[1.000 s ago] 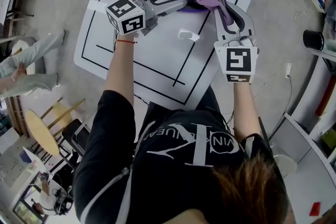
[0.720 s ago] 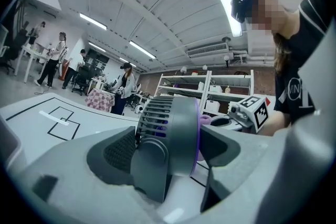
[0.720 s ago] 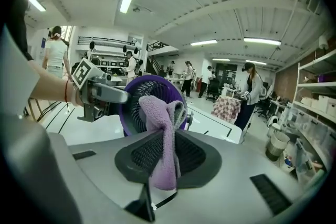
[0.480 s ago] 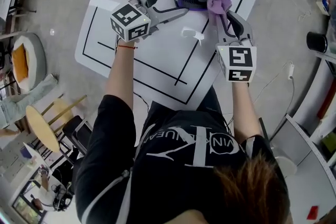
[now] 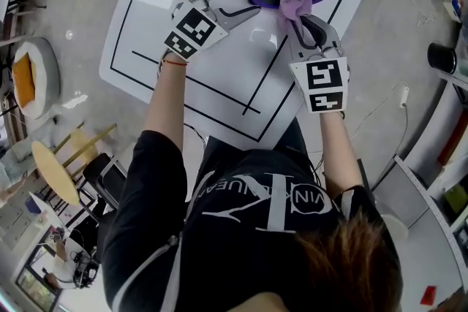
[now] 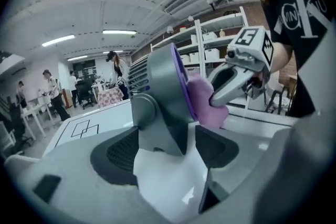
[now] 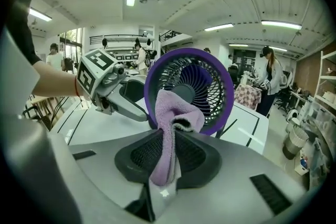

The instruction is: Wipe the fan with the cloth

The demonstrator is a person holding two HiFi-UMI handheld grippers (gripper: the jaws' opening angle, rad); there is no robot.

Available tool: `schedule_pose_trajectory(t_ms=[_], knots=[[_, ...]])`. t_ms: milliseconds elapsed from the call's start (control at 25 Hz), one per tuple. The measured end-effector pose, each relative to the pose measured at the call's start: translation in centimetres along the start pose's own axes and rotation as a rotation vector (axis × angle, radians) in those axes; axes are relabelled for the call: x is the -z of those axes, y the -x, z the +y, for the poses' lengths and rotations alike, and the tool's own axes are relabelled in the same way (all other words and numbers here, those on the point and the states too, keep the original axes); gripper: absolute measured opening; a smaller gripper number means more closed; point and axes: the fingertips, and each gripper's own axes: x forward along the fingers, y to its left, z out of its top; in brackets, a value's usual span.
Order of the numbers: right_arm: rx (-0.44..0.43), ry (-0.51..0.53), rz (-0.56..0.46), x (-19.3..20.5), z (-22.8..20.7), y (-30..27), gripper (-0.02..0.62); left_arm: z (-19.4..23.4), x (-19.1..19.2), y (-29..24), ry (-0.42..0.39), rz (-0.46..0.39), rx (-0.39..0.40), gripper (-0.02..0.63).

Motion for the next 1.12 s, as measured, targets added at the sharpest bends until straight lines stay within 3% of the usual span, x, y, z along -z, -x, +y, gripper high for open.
schedule_pose_trajectory(t_ms=[80, 200, 760, 1120], knots=[[-0.025, 0.014, 0.011, -0.3, 0.5, -0.1, 0.069, 0.1, 0.3, 0.1, -0.042, 0.029, -0.014, 0.329], [-0.065, 0.011, 0.017, -0.6, 1.0, -0.3, 0.069, 1.0, 0.2, 0.1, -0.031, 0.029, -0.068, 0.208], [-0.191, 0.055, -0.030, -4.3, 4.4, -0.7, 0.069, 1.1, 0.3, 0.2, -0.013, 0.011, -0.124, 0.183], [-0.216, -0.001, -0.091, -6.7, 4.0, 0.5, 0.069, 0.9, 0.3, 0.2, -0.008, 0.013, -0.128, 0.175]])
